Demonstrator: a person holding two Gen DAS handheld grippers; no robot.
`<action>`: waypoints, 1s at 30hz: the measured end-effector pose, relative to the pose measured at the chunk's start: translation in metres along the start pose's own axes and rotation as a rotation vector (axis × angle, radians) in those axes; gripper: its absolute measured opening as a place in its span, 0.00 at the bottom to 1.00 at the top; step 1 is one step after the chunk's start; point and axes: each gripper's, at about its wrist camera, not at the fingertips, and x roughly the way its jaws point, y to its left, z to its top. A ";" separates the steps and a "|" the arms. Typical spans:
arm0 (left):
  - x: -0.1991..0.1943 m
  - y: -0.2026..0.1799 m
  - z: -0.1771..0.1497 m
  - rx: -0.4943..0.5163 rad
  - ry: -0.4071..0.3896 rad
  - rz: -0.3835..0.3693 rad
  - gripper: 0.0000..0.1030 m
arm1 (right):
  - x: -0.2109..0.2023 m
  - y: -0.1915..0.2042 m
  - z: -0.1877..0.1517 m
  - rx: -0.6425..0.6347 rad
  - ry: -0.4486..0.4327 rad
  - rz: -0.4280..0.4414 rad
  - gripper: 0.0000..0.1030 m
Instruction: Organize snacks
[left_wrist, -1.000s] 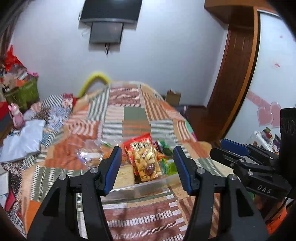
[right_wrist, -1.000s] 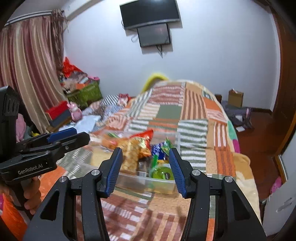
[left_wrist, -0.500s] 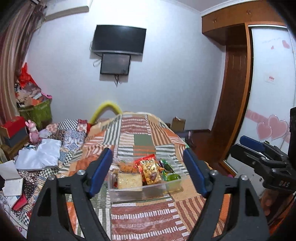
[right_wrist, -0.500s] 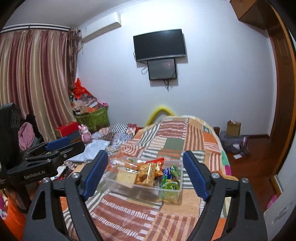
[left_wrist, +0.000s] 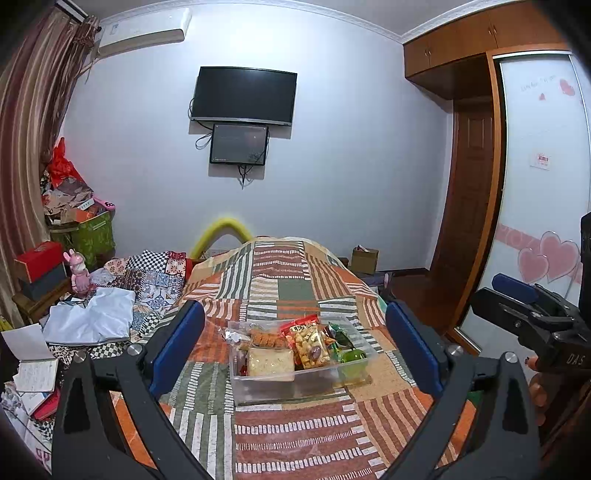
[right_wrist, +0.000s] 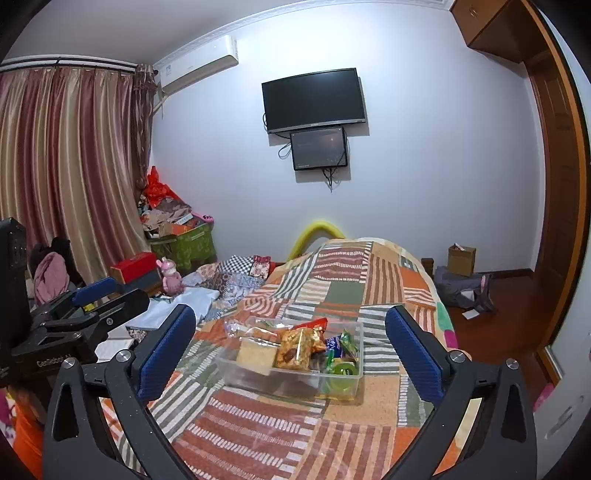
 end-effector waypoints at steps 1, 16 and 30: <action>-0.001 0.001 -0.001 0.001 0.001 0.000 0.97 | -0.003 0.001 -0.002 -0.002 -0.001 0.000 1.00; -0.003 -0.005 -0.003 0.014 0.004 -0.013 0.97 | -0.009 0.002 -0.006 -0.003 -0.004 0.007 1.00; -0.002 -0.005 -0.004 0.019 0.007 -0.027 0.97 | -0.012 0.005 -0.006 -0.008 -0.007 0.012 1.00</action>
